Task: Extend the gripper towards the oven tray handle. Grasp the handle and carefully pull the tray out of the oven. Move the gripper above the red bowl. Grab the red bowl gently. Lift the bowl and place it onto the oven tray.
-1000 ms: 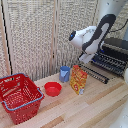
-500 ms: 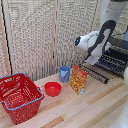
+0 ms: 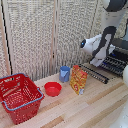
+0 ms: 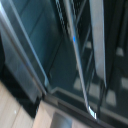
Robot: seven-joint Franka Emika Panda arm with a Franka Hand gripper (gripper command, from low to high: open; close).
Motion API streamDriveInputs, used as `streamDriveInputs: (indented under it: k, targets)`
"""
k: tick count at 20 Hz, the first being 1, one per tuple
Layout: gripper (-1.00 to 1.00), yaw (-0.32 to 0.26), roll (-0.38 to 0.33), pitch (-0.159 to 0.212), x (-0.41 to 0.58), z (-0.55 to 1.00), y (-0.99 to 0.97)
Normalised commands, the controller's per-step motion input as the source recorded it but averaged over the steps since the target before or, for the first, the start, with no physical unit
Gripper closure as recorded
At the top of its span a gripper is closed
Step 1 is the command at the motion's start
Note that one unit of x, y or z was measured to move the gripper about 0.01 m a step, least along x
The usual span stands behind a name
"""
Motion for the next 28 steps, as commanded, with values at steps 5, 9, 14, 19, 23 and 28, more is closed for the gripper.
streamDriveInputs:
  k: [5, 9, 14, 19, 23, 28]
  targets:
    - [1.00, 0.006, 0.002, -0.021, -0.057, 0.00, -0.07]
    - [1.00, 0.000, -0.013, -0.037, -0.083, 0.00, 0.00]
    - [1.00, 0.000, -0.011, -0.041, -0.087, 0.00, 0.00]
    - [1.00, 0.012, 0.000, -0.037, -0.203, 0.02, -0.13]
    - [1.00, 0.096, 0.000, -0.003, -0.373, 0.02, -0.28]
    - [1.00, 0.019, 0.050, 0.000, -0.197, 0.00, 0.18]
